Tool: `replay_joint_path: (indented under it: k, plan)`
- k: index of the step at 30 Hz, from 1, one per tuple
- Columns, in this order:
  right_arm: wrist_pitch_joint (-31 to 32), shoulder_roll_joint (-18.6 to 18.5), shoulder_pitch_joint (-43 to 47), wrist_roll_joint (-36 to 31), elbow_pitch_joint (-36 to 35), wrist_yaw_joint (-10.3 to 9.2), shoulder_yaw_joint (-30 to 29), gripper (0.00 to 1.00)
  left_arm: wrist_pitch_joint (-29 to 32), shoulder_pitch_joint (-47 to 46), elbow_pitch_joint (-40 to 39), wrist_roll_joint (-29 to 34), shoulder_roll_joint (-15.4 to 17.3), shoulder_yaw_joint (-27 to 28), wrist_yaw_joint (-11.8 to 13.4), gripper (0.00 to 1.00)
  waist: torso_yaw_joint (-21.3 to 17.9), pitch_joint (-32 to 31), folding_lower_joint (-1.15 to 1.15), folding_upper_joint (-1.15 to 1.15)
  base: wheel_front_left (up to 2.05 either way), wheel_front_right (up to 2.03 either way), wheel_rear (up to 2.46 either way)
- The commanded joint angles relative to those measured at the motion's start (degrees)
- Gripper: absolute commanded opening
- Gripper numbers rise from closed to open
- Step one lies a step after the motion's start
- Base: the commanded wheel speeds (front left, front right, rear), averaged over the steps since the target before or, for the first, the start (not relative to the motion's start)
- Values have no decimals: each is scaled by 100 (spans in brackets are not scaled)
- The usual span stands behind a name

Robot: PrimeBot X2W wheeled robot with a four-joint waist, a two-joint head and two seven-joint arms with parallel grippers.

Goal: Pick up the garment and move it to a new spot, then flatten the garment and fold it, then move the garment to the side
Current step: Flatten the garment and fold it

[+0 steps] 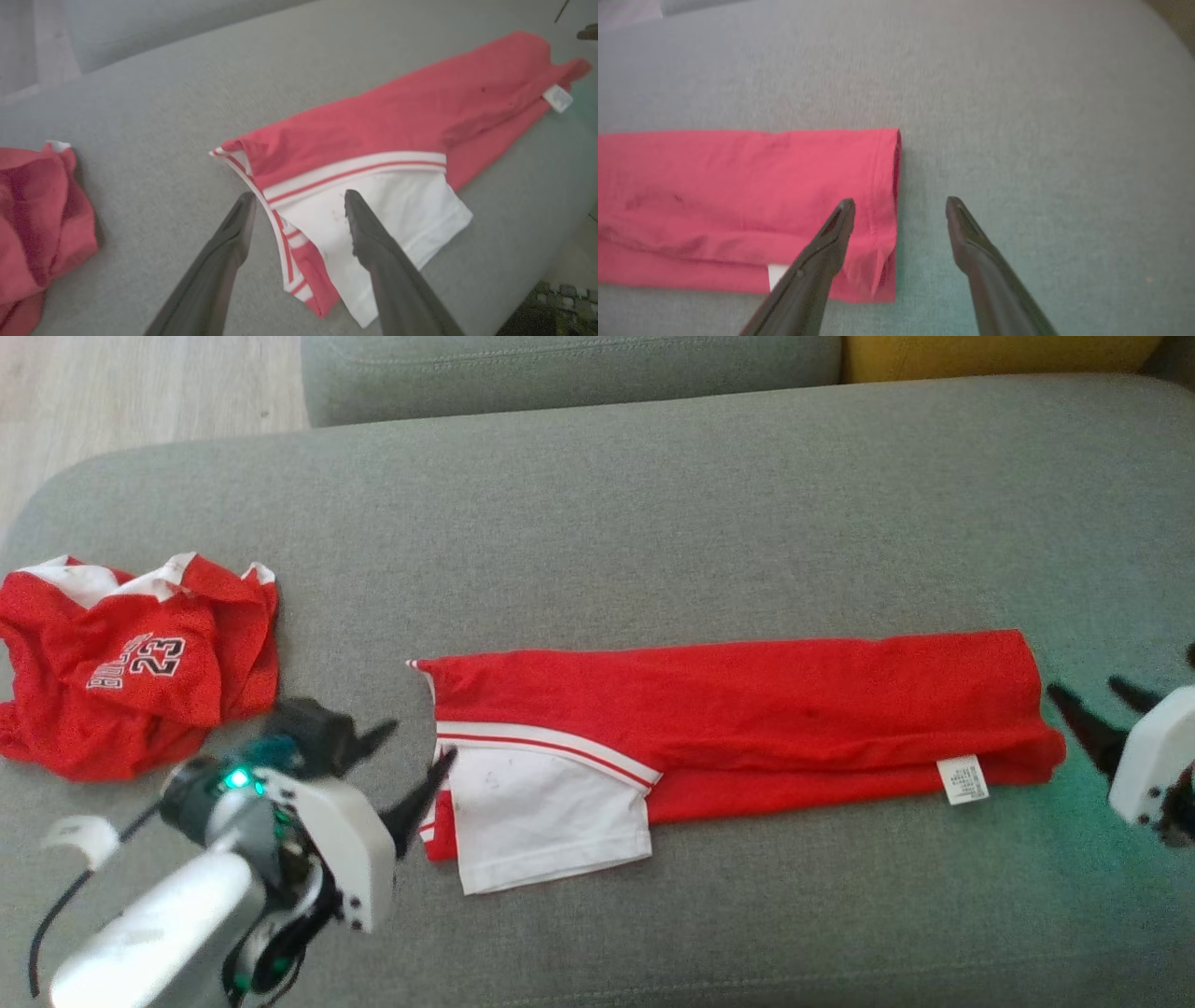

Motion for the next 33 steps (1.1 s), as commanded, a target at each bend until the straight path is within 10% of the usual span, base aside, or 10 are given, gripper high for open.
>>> replay_joint_path:
  k: [1, 17, 33]
  plan:
    - [-246, -129, -42, -97, -169, -5, -220, 100, -286, -231, -92, -72, 59, 485, 134, 100, -4, -49, 0, 0, 0, 0, 0]
    - [-2438, 1281, 720, -1570, -879, -5, -1910, 100, -2183, 485, 337, -763, -1345, 2104, 820, 100, 51, -346, 0, 0, 0, 0, 0]
    - [-2756, 2340, 1541, -2998, -1269, -5, -3013, 100, -2199, 1625, 290, 1341, -2826, 4020, -364, 100, 98, -323, 0, 0, 0, 0, 0]
